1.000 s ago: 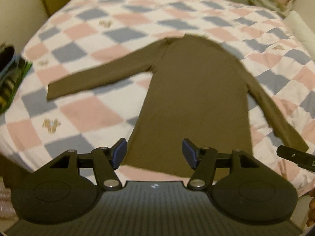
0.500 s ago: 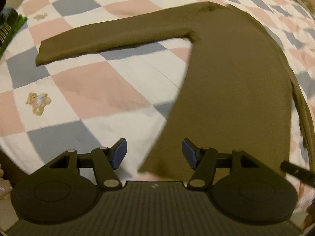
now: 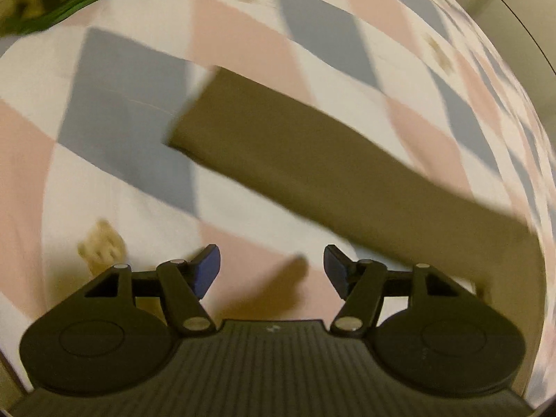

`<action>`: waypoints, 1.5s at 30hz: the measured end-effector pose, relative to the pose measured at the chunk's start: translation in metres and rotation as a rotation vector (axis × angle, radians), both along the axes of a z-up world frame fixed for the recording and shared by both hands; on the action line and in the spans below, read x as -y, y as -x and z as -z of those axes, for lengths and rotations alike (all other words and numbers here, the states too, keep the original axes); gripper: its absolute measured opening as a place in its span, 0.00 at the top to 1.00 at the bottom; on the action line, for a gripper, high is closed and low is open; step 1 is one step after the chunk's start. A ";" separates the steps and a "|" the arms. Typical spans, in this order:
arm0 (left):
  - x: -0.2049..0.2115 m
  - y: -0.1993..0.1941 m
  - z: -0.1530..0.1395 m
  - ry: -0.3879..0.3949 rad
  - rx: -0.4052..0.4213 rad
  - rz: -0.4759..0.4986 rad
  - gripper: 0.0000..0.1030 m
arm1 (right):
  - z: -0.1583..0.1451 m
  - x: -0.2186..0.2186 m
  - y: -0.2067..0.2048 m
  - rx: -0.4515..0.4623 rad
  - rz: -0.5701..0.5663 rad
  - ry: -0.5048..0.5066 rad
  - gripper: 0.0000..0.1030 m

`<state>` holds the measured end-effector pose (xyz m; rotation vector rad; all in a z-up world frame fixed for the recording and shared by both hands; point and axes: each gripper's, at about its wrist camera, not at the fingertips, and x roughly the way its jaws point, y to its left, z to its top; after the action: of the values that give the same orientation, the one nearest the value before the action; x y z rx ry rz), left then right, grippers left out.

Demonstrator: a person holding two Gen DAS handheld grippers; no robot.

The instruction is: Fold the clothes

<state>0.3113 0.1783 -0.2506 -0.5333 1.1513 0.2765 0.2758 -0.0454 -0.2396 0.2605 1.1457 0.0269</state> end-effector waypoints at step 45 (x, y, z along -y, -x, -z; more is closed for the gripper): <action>0.417 0.095 -0.018 -0.007 0.419 1.083 0.84 | -0.004 0.267 0.073 0.200 0.569 -0.221 0.19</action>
<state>0.2165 -0.2391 -0.2325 0.0922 0.8822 -0.7347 0.2025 -0.3127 -0.2359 0.7566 0.8381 -0.3174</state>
